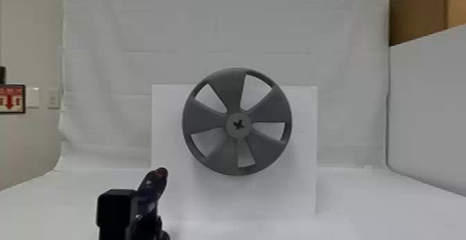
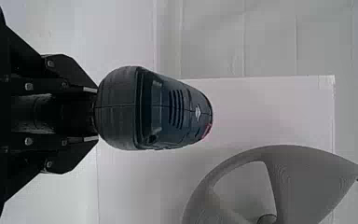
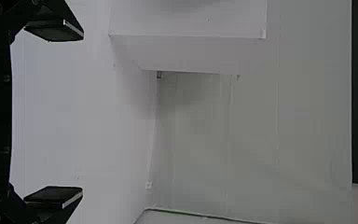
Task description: Grasp the drill and bring into the middle of wheel
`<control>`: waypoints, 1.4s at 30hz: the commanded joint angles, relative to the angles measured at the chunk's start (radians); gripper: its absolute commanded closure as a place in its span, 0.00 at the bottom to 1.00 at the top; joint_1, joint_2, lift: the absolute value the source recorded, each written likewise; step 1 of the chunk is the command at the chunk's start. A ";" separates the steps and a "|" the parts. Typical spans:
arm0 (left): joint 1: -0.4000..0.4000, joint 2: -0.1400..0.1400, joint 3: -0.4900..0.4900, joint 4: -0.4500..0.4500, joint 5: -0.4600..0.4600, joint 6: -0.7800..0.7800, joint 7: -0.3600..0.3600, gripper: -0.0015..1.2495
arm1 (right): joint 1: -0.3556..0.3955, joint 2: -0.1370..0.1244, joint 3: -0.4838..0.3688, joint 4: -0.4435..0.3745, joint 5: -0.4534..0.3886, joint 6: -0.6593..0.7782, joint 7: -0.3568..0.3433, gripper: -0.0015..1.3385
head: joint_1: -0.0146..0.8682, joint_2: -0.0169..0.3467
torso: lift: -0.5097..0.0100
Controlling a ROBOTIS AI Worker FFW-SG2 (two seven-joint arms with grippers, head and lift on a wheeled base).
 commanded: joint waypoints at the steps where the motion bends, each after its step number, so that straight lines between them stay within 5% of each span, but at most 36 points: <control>1: -0.002 0.000 -0.001 0.004 0.002 0.000 0.004 0.98 | 0.000 0.000 0.002 0.000 0.000 0.000 0.001 0.10 | 0.02 0.05 | 0.20; 24: -0.007 -0.005 -0.004 0.019 0.016 -0.002 0.016 0.95 | 0.000 0.002 0.006 0.003 0.000 0.000 -0.001 0.10 | 0.02 0.05 | 0.20; 31: 0.002 -0.003 -0.007 0.030 0.019 -0.057 0.025 0.41 | 0.000 0.003 0.008 0.003 0.002 0.000 0.001 0.10 | 0.02 0.05 | 0.20; 38: 0.002 -0.003 -0.006 0.036 0.021 -0.058 0.025 0.10 | 0.000 0.005 0.009 0.003 0.002 0.000 0.001 0.10 | 0.02 0.05 | 0.20; 42: -0.001 -0.003 -0.006 0.039 0.022 -0.058 0.027 0.05 | 0.000 0.005 0.011 0.003 0.002 0.000 -0.001 0.10 | 0.02 0.05 | 0.20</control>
